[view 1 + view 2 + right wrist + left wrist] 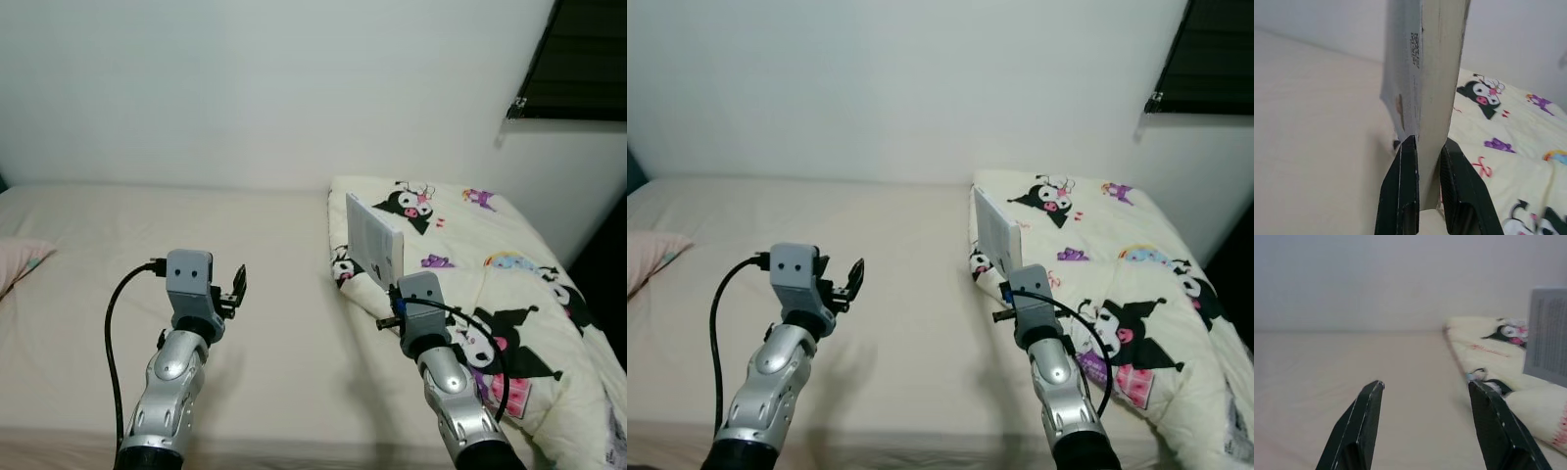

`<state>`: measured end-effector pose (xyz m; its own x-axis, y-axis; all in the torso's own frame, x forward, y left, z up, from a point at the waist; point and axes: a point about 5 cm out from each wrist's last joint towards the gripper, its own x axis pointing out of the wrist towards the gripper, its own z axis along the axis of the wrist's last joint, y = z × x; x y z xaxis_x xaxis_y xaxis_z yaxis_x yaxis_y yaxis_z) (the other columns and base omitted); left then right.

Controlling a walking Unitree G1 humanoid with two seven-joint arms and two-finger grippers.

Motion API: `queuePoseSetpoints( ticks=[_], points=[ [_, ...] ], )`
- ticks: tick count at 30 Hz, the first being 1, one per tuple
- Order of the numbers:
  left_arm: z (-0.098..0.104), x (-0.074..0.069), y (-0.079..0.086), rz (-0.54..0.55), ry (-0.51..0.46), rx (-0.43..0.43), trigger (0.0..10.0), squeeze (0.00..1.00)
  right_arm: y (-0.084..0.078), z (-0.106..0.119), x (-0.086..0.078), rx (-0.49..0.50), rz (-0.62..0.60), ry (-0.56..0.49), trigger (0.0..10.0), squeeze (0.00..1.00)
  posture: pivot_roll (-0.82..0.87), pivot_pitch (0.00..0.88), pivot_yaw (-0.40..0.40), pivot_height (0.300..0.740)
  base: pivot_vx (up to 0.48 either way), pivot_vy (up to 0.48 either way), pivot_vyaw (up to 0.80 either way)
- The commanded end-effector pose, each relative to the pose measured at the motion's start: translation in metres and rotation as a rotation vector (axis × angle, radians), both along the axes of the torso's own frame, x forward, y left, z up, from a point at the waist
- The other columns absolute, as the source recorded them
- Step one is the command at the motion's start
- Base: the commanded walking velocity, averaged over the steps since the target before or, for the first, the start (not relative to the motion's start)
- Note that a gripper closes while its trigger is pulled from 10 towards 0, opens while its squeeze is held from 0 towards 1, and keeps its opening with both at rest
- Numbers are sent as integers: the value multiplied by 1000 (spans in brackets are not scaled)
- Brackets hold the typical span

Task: Clean up the room

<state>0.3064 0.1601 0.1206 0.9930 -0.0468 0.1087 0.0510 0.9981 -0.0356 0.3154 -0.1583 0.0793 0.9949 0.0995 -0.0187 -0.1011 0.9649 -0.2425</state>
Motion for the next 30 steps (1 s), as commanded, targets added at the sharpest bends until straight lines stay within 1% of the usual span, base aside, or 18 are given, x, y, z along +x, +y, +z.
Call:
queuePoseSetpoints(
  ticks=[1, 30],
  points=[
    [-2, 0, -3, -14, 6, -5, 10000, 0, -5, 7, 2, 2, -16, -36, 10000, 0, 74, 0, -27, 739, 0, 390, 0],
    [0, 4, -2, -24, -1, 4, 10000, 0, -3, 8, 3, 13, -24, -42, 10000, 0, 83, 0, -19, 739, 0, 395, 0]
  ],
)
